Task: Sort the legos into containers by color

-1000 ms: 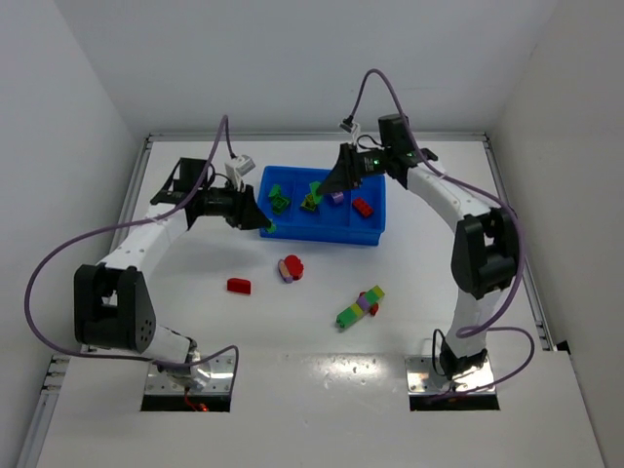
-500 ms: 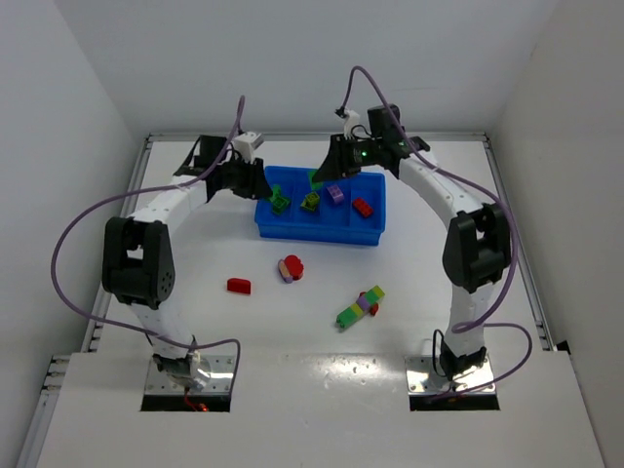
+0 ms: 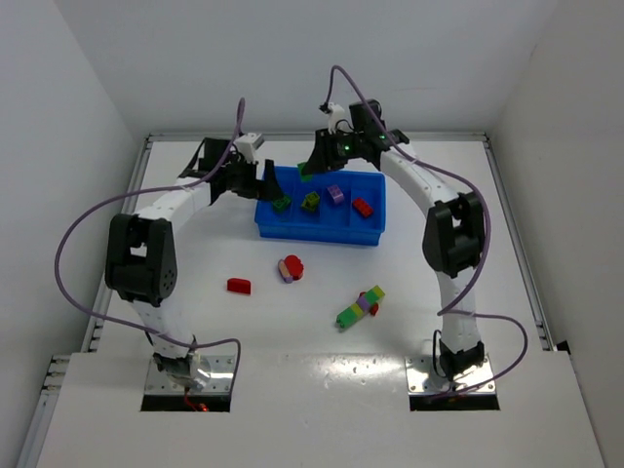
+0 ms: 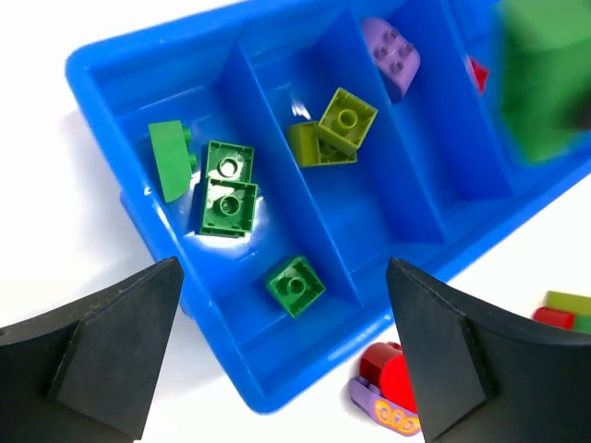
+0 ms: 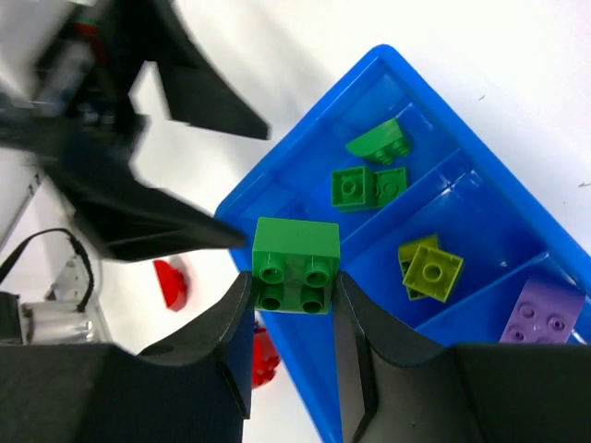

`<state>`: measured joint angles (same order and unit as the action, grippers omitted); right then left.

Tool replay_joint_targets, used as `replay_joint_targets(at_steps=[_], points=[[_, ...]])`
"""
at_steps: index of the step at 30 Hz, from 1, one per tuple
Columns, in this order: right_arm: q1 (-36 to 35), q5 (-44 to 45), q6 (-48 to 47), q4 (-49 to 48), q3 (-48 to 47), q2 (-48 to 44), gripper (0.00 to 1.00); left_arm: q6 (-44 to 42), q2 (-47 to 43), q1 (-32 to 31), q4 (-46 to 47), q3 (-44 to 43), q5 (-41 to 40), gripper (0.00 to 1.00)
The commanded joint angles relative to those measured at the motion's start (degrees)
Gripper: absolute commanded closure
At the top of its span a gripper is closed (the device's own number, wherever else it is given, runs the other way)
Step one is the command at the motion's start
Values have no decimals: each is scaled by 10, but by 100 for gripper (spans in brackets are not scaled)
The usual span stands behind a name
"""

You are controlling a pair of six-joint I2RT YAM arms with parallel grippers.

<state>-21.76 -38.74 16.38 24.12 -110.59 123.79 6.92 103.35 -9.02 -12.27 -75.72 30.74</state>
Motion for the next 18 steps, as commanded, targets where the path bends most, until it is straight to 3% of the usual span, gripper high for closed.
replay_joint_targets(at_steps=[1, 6, 11, 12, 15, 17, 18], points=[[-9, 16, -5, -23, -35, 22, 96, 42, -80, 21, 54, 7, 19, 1], [-32, 22, 1, -30, -83, 67, 96, 137, -181, 64, 87, 22, 74, 0], [-65, 45, -12, -45, -83, 92, 96, 187, -229, 179, 83, 39, 188, 0], [-65, 57, -17, -45, -83, 100, 96, 174, -229, 197, 76, 39, 256, 0], [-89, 81, -33, -45, -100, 124, 95, 102, -247, 250, 17, 51, 345, 0], [-95, 96, -42, -39, -111, 136, 90, 6, -270, 275, -70, 57, 340, 0], [-95, 96, -52, -39, -111, 136, 86, -36, -294, 275, -108, 57, 299, 0]])
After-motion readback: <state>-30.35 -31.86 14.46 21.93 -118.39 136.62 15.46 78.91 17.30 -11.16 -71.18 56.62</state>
